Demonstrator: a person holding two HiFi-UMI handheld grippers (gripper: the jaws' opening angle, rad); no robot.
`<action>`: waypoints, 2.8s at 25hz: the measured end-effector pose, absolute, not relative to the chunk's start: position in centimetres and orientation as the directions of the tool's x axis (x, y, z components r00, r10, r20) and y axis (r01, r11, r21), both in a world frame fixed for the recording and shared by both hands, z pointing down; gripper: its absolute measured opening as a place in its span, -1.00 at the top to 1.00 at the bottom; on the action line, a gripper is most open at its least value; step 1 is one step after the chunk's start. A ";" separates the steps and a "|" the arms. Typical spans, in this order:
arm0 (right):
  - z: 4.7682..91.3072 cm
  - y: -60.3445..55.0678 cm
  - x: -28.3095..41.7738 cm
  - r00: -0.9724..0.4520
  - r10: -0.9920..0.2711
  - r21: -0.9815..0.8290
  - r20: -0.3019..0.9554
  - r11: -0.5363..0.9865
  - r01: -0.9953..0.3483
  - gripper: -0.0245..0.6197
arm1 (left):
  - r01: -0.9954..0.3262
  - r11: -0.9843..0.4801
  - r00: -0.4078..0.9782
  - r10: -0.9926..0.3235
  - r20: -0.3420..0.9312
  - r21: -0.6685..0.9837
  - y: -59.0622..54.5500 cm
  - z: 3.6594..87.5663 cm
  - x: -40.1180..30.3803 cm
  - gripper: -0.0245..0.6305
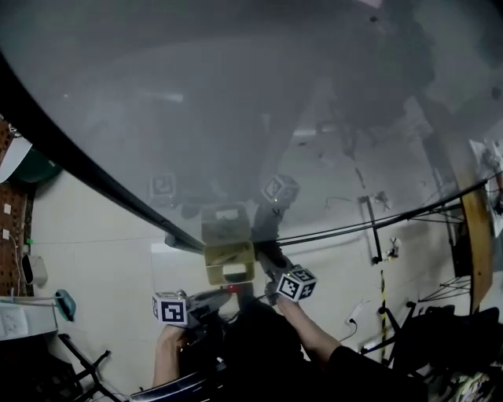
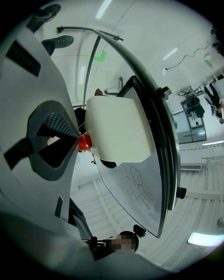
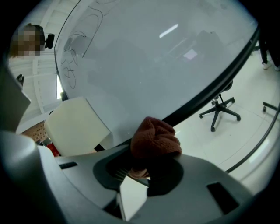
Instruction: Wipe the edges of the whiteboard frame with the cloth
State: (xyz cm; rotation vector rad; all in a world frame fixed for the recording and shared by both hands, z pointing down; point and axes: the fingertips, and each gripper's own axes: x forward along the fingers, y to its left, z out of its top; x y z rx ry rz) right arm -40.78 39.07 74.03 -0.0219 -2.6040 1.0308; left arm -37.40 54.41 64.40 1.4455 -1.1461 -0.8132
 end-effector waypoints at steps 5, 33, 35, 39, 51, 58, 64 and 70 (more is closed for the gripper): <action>74.2 40.1 -41.7 -0.947 0.122 -0.662 0.297 0.741 -0.112 0.63 | -0.223 -0.032 0.427 -0.902 0.069 0.974 54.9 64.4 -37.8 0.94; 74.3 44.3 -43.6 -0.998 -0.059 -0.837 0.036 0.544 -0.062 0.65 | -0.253 -0.113 0.733 -0.670 0.114 0.961 58.0 63.6 -36.1 0.93; 74.5 44.7 -44.1 -0.998 -0.064 -0.840 0.004 0.542 -0.038 0.65 | -0.268 -0.084 0.719 -0.680 0.141 0.960 58.1 64.1 -36.6 0.93; 74.7 46.2 -44.8 -0.992 -0.118 -0.868 -0.039 0.496 -0.025 0.65 | -0.259 -0.107 0.730 -0.672 0.122 0.960 58.5 63.7 -36.8 0.93; 74.6 50.8 -47.0 -0.959 -0.283 -0.850 0.016 0.501 -0.161 0.65 | -0.213 -0.151 0.845 -0.525 0.104 0.965 62.0 64.2 -40.6 0.93; 74.3 51.5 -47.1 -0.931 -0.359 -0.833 0.061 0.496 -0.246 0.65 | -0.196 -0.205 0.883 -0.462 0.082 0.959 63.1 63.2 -41.7 0.93; 70.6 54.5 -48.0 -0.950 -0.311 -0.814 0.025 0.545 -0.200 0.66 | -0.188 -0.234 0.878 -0.476 0.056 0.954 63.1 62.1 -43.4 0.93; 69.2 56.4 -48.2 -0.951 -0.307 -0.856 0.037 0.481 -0.188 0.66 | -0.194 -0.297 0.872 -0.490 0.025 0.935 63.1 60.1 -44.4 0.93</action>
